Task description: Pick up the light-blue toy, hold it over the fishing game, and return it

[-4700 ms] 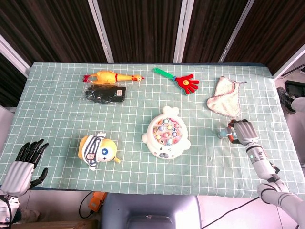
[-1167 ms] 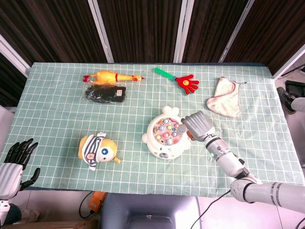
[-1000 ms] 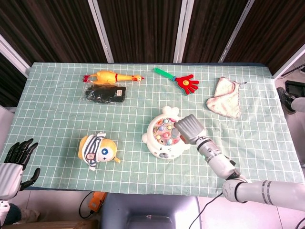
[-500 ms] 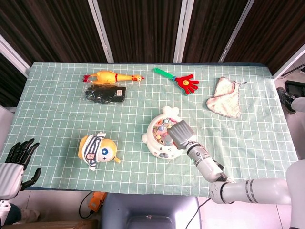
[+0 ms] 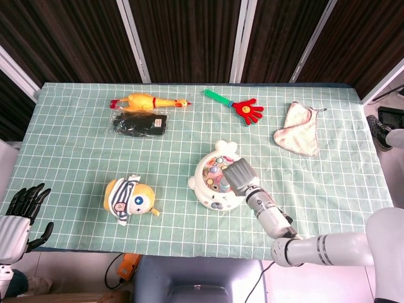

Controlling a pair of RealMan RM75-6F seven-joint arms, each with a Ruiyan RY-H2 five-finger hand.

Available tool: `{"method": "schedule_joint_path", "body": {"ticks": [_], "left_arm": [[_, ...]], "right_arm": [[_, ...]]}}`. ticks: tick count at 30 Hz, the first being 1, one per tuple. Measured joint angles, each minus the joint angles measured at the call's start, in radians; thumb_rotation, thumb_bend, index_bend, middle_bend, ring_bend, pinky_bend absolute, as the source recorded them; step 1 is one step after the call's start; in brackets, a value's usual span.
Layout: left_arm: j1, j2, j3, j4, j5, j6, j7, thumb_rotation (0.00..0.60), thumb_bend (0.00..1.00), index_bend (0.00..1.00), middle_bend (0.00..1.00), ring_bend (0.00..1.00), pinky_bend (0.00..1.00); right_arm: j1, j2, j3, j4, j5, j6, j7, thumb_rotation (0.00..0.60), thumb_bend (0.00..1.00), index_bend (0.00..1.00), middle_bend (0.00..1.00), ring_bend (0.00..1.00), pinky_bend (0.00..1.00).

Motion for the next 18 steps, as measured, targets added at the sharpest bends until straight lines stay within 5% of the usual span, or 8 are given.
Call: {"method": "schedule_joint_path", "body": {"ticks": [18], "left_arm": [[0.002, 0.004, -0.004, 0.003, -0.004, 0.003, -0.015, 0.600, 0.42, 0.00, 0.00, 0.00, 0.01]], "right_arm": [[0.020, 0.002, 0.050, 0.027, -0.013, 0.010, 0.096, 0.600, 0.58, 1.00, 0.63, 0.73, 0.75]]}}
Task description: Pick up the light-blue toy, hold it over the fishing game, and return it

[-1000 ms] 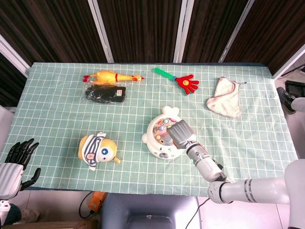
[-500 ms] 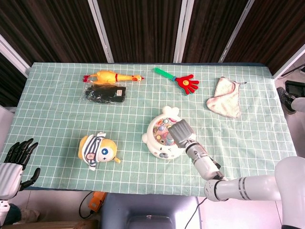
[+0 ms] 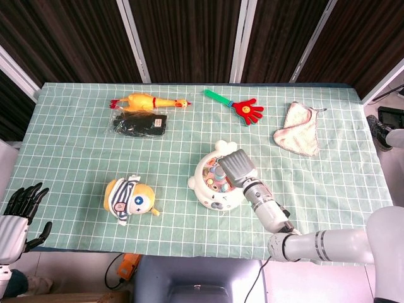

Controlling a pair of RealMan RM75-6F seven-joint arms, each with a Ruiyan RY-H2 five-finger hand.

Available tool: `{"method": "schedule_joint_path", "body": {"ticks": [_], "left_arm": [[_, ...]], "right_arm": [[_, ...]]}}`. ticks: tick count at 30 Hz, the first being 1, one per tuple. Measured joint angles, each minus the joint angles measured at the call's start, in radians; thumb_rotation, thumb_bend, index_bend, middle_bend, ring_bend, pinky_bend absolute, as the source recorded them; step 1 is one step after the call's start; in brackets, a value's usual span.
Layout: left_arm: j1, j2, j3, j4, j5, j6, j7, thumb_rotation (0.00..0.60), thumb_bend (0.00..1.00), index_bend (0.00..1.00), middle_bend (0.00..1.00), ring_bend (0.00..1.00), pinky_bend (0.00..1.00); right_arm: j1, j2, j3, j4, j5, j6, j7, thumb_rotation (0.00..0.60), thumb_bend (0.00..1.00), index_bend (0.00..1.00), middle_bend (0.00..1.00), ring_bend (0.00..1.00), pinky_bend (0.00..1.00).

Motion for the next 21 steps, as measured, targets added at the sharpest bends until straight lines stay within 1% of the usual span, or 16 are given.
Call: {"method": "schedule_joint_path", "body": {"ticks": [5, 11, 21], "left_arm": [[0.001, 0.002, -0.002, 0.003, -0.002, 0.002, -0.011, 0.600, 0.42, 0.00, 0.00, 0.00, 0.01], [0.002, 0.005, -0.002, 0.006, 0.000, 0.006, -0.020, 0.600, 0.42, 0.00, 0.00, 0.00, 0.01], [0.002, 0.004, -0.002, 0.007, 0.002, 0.006, -0.020, 0.600, 0.42, 0.00, 0.00, 0.00, 0.01]], "right_arm": [[0.028, -0.034, 0.002, 0.030, 0.041, 0.002, -0.031, 0.600, 0.58, 1.00, 0.63, 0.73, 0.75], [0.056, -0.069, -0.016, 0.064, 0.095, 0.008, -0.082, 0.600, 0.58, 1.00, 0.63, 0.73, 0.75], [0.082, -0.101, -0.031, 0.093, 0.159, 0.032, -0.137, 0.600, 0.58, 1.00, 0.63, 0.73, 0.75]]}}
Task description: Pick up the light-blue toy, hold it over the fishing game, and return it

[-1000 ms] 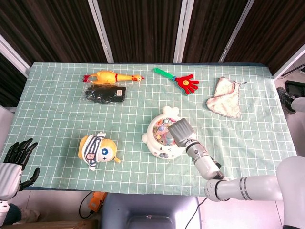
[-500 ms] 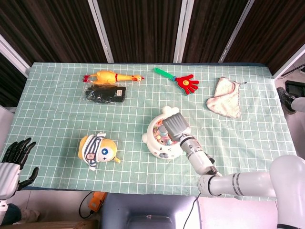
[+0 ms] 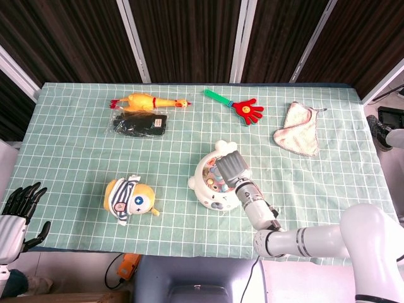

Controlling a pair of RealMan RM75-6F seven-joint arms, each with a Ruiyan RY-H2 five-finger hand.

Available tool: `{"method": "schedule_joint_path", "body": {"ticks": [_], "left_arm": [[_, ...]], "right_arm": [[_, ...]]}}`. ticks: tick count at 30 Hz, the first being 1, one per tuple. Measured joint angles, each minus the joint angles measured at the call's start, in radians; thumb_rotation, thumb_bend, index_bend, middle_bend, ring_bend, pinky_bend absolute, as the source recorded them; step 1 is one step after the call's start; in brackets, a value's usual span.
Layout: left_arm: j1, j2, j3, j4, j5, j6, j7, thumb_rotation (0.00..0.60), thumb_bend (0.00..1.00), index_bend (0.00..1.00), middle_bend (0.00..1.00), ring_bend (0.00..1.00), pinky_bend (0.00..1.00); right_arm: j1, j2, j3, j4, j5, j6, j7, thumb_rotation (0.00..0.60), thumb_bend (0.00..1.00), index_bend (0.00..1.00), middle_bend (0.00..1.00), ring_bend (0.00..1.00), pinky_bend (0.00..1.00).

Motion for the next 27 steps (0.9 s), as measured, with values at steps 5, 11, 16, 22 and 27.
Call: {"method": "schedule_joint_path", "body": {"ticks": [5, 11, 16, 22, 27], "left_arm": [[0.000, 0.000, 0.000, 0.001, 0.001, 0.000, 0.000, 0.600, 0.42, 0.00, 0.00, 0.00, 0.01], [0.001, 0.001, -0.001, 0.000, -0.001, 0.001, -0.004, 0.600, 0.42, 0.00, 0.00, 0.00, 0.01], [0.000, 0.002, -0.002, 0.001, -0.003, -0.001, -0.007, 0.600, 0.42, 0.00, 0.00, 0.00, 0.01], [-0.001, 0.004, -0.004, 0.003, -0.008, -0.003, -0.016, 0.600, 0.42, 0.00, 0.00, 0.00, 0.01], [-0.001, 0.006, -0.006, 0.006, -0.011, -0.003, -0.026, 0.600, 0.42, 0.00, 0.00, 0.00, 0.01]], "right_arm": [[0.004, 0.000, -0.002, 0.004, 0.015, 0.006, -0.010, 0.600, 0.58, 1.00, 0.63, 0.73, 0.75], [-0.008, 0.017, 0.023, -0.001, -0.017, 0.011, 0.040, 0.600, 0.58, 1.00, 0.63, 0.73, 0.75], [-0.011, 0.035, 0.053, 0.004, -0.016, 0.012, 0.064, 0.600, 0.58, 1.00, 0.63, 0.73, 0.75], [0.009, 0.008, 0.063, 0.046, 0.019, 0.005, 0.043, 0.600, 0.58, 1.00, 0.63, 0.73, 0.75], [0.033, -0.041, 0.064, 0.096, 0.055, -0.004, 0.006, 0.600, 0.58, 1.00, 0.63, 0.73, 0.75]]}}
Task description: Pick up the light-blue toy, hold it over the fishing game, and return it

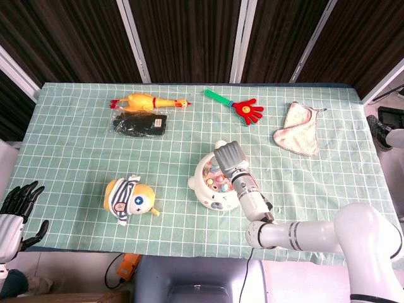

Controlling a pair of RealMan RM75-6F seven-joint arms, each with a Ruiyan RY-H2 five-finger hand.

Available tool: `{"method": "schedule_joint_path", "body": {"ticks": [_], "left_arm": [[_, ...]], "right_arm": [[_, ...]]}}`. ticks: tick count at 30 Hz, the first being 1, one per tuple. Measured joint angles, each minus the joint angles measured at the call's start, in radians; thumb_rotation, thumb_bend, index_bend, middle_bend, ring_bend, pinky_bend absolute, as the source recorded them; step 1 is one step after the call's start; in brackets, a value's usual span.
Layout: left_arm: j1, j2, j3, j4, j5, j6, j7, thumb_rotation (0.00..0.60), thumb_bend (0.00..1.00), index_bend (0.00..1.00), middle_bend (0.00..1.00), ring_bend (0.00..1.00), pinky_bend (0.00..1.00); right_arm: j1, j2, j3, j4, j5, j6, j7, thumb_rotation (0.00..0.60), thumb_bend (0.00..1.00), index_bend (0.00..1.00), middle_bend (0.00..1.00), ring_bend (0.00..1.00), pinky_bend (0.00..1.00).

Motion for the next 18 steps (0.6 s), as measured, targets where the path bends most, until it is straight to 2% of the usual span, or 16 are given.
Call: {"method": "schedule_joint_path", "body": {"ticks": [9, 18], "left_arm": [[0.004, 0.004, 0.000, 0.004, 0.002, 0.009, -0.015, 0.600, 0.42, 0.00, 0.00, 0.00, 0.01], [0.006, 0.002, 0.000, 0.006, 0.006, 0.014, -0.012, 0.600, 0.42, 0.00, 0.00, 0.00, 0.01]], "right_arm": [[0.029, -0.053, -0.004, 0.051, 0.062, -0.005, -0.061, 0.600, 0.58, 1.00, 0.63, 0.73, 0.75], [0.025, -0.037, 0.007, 0.034, 0.063, 0.010, -0.060, 0.600, 0.58, 1.00, 0.63, 0.73, 0.75]]}}
